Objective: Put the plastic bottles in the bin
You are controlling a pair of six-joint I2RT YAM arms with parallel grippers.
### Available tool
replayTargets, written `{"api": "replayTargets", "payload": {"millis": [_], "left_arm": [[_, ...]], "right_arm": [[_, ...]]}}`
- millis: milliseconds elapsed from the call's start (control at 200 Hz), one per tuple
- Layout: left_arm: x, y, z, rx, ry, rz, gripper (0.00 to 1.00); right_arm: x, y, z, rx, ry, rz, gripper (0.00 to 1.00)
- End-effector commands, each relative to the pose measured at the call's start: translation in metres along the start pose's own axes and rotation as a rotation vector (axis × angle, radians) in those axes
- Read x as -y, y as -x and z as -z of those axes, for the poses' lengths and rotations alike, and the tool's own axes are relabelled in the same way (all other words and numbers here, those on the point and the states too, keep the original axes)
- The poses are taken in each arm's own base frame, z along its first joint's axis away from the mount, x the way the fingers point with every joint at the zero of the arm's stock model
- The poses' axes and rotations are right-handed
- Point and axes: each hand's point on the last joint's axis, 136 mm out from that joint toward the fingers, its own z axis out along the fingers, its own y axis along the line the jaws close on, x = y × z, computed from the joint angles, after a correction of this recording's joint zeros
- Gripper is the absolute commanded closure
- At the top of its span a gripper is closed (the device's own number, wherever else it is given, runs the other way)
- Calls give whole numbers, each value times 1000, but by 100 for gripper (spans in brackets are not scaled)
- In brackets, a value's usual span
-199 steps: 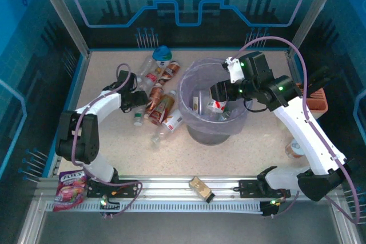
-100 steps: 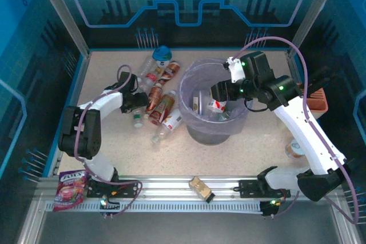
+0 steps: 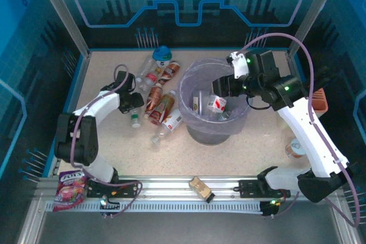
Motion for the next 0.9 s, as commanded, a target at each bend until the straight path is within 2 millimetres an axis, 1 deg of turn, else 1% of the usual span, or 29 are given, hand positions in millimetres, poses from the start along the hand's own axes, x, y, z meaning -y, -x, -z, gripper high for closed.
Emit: {"api": "replayTargets", "payload": {"millis": [0,130,220,285,345,425,475,580,655,705,806,896], "left_arm": [[6,22,49,98,-51,-7,55],[43,34,102,191,-279,-27,56],[69,40,148,282,-404,-90,57],[90,38,179,336,-490,-148,57],[107,35,204,377,-574,-197,58],[127,26,232,424,-652,-290,62],[139,19,245,456,-684,-356,62],[155,6,263,508,-736,-452,63],[166,-3,274,541,-779,-505,63],[173,-8,280,563,-808,-538,63],[182,-14,285,584,-835,-576,64],[189,-18,290,609,-850,-603,64]], "right_arm": [[-17,35,24,166,77,7,34],[-37,56,27,229,182,7,34],[-53,72,29,264,256,14,33],[-64,80,28,273,295,23,32],[-76,85,23,261,326,34,30],[-92,90,16,239,364,56,24],[-100,93,12,226,383,67,21],[-117,96,3,199,417,78,15],[-122,95,-6,165,424,70,11],[-124,93,-16,138,422,66,7],[-127,89,-35,85,414,54,0],[-129,86,-47,51,429,30,0]]}}
